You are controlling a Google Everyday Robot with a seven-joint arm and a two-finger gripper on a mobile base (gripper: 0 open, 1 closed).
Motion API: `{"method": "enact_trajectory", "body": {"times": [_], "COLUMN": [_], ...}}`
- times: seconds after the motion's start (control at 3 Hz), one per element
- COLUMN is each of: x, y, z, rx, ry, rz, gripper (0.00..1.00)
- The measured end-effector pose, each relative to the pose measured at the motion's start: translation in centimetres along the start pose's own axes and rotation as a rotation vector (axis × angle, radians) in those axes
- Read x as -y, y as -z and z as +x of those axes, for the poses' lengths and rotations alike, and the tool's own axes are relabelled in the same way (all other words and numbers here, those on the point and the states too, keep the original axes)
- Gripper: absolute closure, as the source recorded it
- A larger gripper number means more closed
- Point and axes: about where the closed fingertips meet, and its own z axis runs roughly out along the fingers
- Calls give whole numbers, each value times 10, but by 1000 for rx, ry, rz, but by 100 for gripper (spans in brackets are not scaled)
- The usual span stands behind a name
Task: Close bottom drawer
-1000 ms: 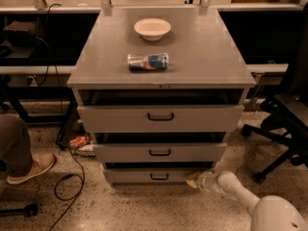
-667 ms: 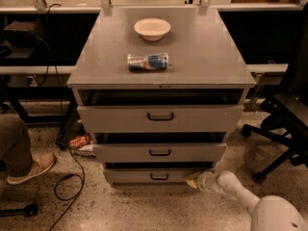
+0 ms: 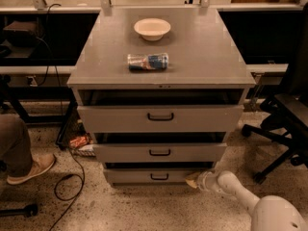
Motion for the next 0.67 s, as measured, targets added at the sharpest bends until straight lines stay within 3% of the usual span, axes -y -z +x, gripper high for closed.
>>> {"method": "enact_trajectory", "body": {"times": [0.67], "x": [0], "y": [0], "z": [0], "rx": [0], "ry": [0], "rz": [0], "gripper": [100]}}
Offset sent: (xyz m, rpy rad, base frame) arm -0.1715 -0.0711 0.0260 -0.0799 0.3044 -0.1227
